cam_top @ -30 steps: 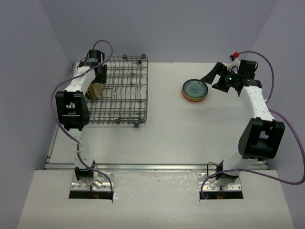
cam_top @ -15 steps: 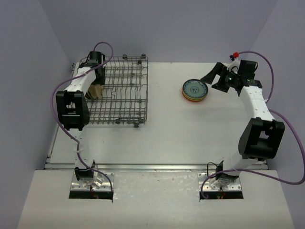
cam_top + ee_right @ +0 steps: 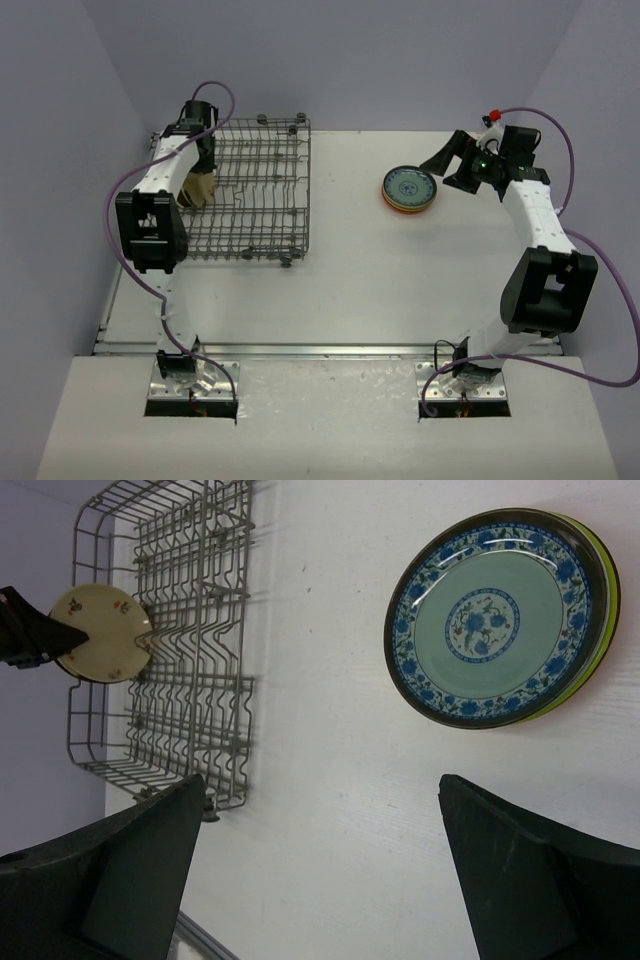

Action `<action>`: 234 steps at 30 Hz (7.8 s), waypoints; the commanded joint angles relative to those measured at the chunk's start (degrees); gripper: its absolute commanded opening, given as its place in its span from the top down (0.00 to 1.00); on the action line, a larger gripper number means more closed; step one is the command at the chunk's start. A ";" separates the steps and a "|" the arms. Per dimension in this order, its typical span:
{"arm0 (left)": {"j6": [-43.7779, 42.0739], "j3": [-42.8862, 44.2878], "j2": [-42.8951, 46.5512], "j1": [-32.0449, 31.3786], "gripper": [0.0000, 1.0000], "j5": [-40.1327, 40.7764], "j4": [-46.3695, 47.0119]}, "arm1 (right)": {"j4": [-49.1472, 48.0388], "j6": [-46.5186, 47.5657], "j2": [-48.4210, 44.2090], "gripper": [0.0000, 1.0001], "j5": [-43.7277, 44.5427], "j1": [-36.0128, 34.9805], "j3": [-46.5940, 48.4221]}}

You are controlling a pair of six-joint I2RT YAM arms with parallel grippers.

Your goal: Unload the plates from the dish rack

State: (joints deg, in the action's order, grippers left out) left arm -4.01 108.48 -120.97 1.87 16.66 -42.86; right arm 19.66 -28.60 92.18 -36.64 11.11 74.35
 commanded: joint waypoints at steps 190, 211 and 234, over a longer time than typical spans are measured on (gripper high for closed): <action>0.96 -3.36 2.52 3.49 0.83 -3.73 3.37 | 14.96 8.59 8.74 0.01 7.40 -9.44 16.18; -3.47 6.37 16.13 0.80 0.99 -8.46 -1.59 | 11.55 7.42 6.91 0.01 -0.21 -9.52 15.09; 9.46 -19.84 28.58 -12.69 1.00 -77.87 9.90 | -2.70 10.54 1.86 0.12 -10.25 -28.05 10.12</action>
State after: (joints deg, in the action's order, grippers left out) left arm 4.02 88.98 -91.88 -11.11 -53.87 -37.27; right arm 17.25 -20.52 92.50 -48.21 -14.48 80.71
